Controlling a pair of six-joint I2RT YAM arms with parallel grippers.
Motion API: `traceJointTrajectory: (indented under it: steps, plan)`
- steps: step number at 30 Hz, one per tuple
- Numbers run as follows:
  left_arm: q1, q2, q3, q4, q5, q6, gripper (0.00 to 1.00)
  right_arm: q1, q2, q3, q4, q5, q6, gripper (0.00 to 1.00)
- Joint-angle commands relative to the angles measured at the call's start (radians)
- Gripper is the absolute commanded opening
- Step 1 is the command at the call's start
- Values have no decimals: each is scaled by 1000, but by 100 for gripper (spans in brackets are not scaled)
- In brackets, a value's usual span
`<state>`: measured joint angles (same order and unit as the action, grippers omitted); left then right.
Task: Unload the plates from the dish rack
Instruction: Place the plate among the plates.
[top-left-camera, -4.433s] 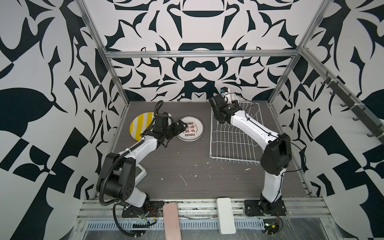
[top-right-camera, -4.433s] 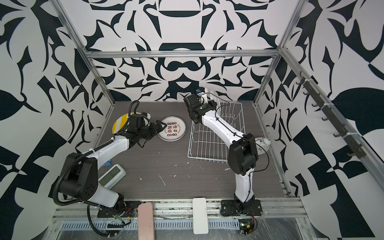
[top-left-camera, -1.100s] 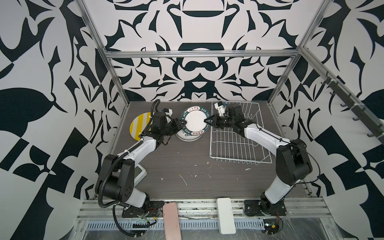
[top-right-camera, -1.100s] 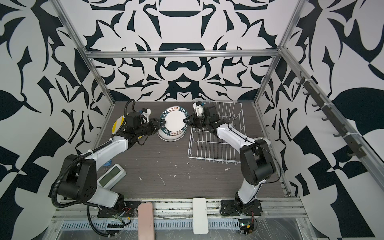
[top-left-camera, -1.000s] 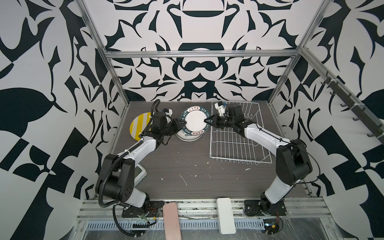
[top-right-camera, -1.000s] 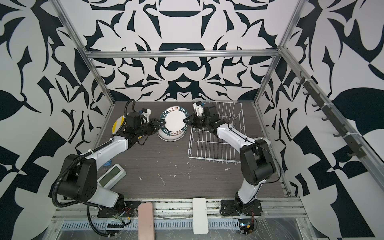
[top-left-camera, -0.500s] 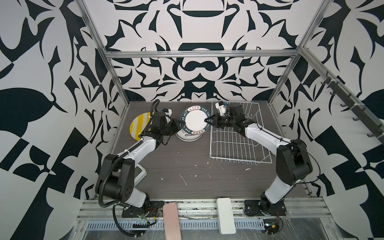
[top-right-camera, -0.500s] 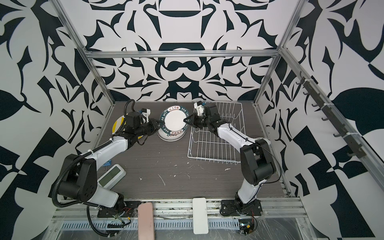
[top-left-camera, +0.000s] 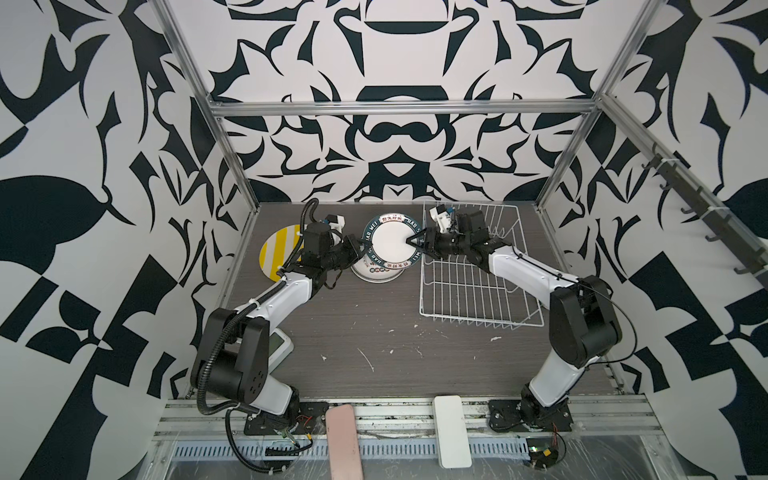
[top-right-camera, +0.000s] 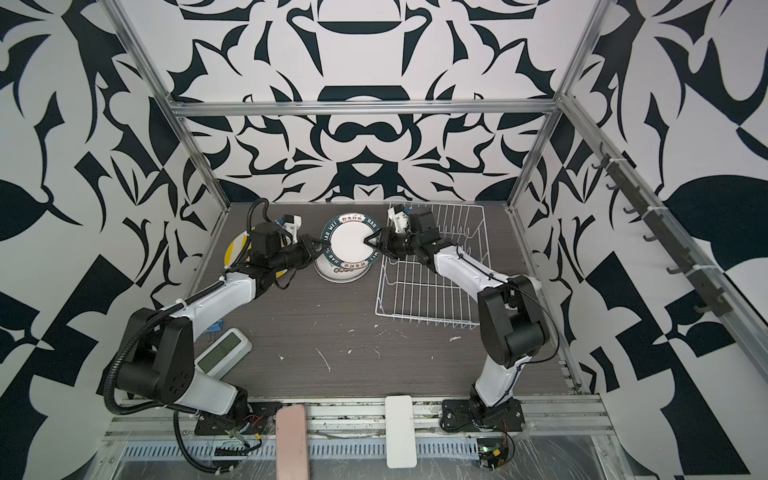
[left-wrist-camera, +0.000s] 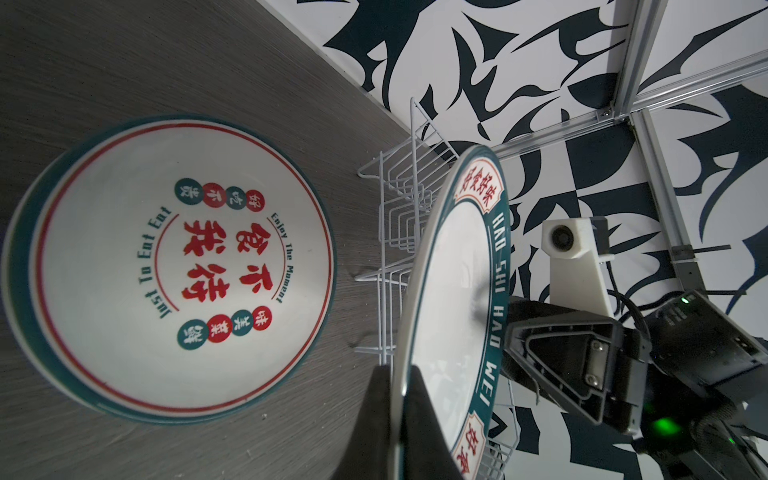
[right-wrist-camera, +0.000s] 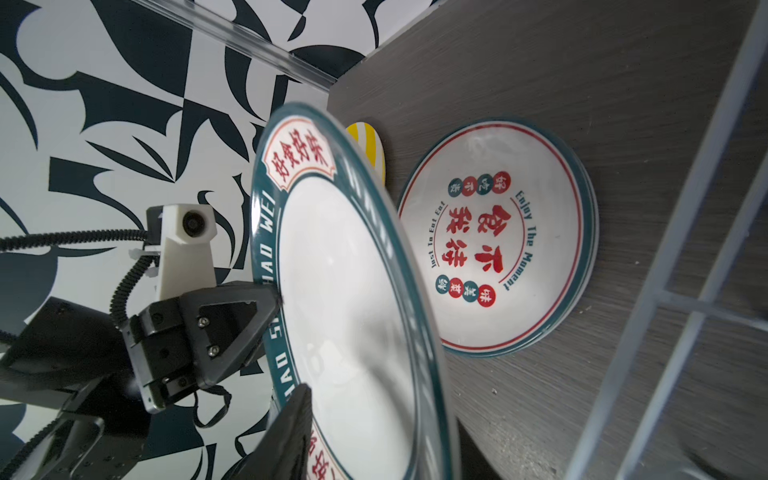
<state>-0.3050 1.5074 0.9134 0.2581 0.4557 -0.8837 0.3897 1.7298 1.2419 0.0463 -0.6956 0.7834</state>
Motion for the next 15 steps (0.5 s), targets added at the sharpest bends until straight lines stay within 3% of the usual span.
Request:
traceJointTrajectory:
  steps: [1, 10, 15]
  plan:
    - [4, -19, -25, 4, -12, 9, 0, 2, -24, 55, 47, -30, -9, 51]
    - [11, -40, -47, 16, -37, 3, 0, -3, -24, 60, 31, -19, -7, 64]
    - [17, -54, -64, 37, -47, -9, 0, -7, -24, 60, 20, -12, -7, 79]
